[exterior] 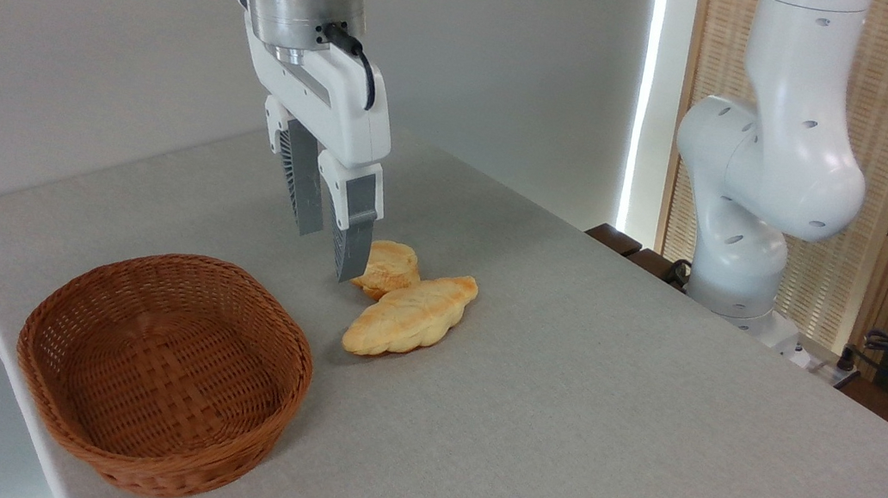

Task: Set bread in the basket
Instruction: 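Lower the open gripper down onto the small round bun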

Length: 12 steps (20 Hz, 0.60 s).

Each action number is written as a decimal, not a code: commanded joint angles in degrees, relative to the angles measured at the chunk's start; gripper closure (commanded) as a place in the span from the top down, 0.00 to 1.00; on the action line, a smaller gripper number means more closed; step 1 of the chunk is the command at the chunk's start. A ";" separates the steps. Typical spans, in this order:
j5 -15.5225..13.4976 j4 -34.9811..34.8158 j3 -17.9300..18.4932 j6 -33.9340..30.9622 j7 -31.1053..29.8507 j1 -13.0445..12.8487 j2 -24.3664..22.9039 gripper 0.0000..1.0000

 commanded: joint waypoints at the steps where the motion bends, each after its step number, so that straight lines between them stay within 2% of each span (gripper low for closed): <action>1: -0.82 -1.05 0.98 0.82 -0.97 -0.74 -0.54 1.00; 8: -0.91 -1.75 0.19 -1.28 -0.88 -1.18 -0.01 1.00; 12: -2.93 -5.43 -0.16 -0.50 -0.88 -3.11 -0.45 1.00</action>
